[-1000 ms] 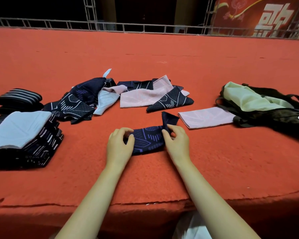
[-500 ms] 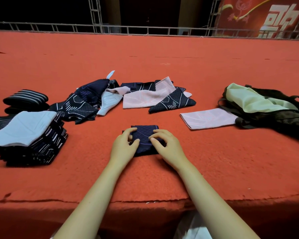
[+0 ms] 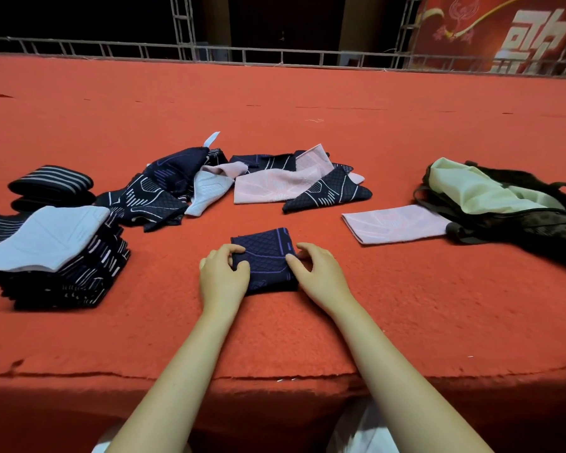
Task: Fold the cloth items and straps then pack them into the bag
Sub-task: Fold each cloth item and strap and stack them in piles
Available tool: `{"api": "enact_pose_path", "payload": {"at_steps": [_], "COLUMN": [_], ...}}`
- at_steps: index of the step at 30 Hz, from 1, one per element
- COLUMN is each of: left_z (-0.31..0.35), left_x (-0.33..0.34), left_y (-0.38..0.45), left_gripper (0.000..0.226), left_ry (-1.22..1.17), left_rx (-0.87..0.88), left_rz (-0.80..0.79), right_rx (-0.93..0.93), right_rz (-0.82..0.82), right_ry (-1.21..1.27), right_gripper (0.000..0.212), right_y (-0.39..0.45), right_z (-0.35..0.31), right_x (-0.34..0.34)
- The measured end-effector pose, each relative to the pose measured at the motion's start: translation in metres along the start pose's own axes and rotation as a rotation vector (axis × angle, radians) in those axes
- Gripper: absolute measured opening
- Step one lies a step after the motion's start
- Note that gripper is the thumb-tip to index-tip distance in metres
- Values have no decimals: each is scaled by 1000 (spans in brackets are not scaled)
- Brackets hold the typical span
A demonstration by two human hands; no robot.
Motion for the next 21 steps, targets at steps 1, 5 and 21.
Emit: {"api": "enact_pose_path", "payload": {"at_steps": [1,5,21], "left_z": [-1,-1,13], "left_x": [-1,-4,-16], "left_y": [-1,-6,-19], "left_gripper": [32,45,75], "left_ry": [19,124,-204], "left_rx": [3,-69,261], "left_rz": [-3,-53,-283], "right_rx": [5,41,230], "right_rz": [1,-43,10], "right_ry": [-20,-121,680], "right_gripper": [39,35,27], "right_y": [1,5,-29], "right_z": [0,1,-32], "right_x": [1,5,-6]}}
Point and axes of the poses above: each hand's wrist, its own y-axis towards the middle knuckle, its own x-axis out of the palm, z = x × y, the point moved 2 cm from there along y, towards the middle knuckle, and after that the axes turned 2 degrees about y, right-handed, at the moved point
